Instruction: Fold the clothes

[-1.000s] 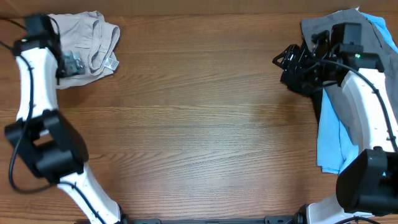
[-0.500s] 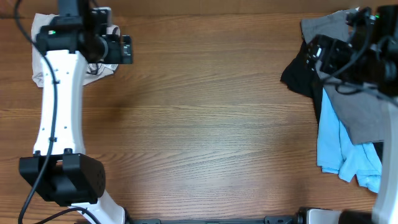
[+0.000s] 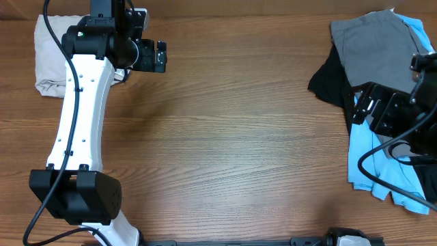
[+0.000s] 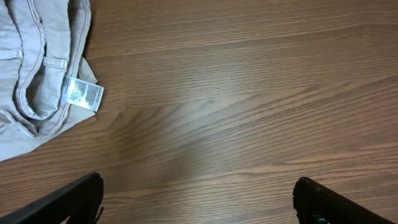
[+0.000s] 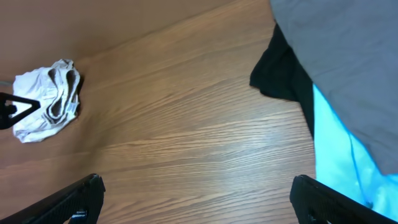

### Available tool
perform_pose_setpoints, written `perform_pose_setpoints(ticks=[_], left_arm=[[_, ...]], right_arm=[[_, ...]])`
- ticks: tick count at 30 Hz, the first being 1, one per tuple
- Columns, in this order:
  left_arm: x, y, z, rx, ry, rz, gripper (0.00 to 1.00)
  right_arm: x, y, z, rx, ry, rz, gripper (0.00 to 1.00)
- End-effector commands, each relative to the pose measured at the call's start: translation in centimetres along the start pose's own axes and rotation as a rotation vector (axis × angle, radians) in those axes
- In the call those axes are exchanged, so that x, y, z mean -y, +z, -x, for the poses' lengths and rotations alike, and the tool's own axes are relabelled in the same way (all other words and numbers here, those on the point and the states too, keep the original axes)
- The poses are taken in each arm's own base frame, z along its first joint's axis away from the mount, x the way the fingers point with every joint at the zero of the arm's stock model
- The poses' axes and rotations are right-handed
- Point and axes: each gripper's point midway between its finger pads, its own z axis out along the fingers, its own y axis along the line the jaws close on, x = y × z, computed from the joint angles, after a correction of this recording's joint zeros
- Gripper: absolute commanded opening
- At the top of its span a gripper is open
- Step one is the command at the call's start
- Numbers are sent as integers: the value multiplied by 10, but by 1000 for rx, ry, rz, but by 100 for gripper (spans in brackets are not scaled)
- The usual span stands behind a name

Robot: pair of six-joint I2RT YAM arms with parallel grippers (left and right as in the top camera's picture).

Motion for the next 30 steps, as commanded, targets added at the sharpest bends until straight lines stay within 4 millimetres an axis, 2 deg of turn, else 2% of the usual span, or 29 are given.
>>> perform_pose_setpoints(ticks=[1,3,7,9,12,13,16,19,27,30], left_arm=[[4,-12,6,34,16,-12,100],[4,-12,6,34,16,-12,100],[4,-12,6,34,16,-12,100],[4,-12,6,34,16,-12,100],[4,-12,6,34,16,-12,100],[4,-12,6,34,16,-12,100],[4,-12,6,34,16,-12,100],[4,-12,6,34,16,-12,100],[4,-12,6,34,16,-12,100],[4,-12,6,34,16,-12,100]], right_arm=[[-5,2,3,-5,-5,25,100],[-3,7,4,-17,-1,19,100],[2,12,-8,-87,19,-5,100],[1,12,-5,-68,13,-2,100],[-5,4,21,96,-48,19,100],[-13,1,30,191,-137,46,100],[-22,3,30,350,-274,80,100],[-13,19,15,453,-293,93,100],[15,80,-50,700,-326,162,100],[23,94,-67,753,-301,187,100]])
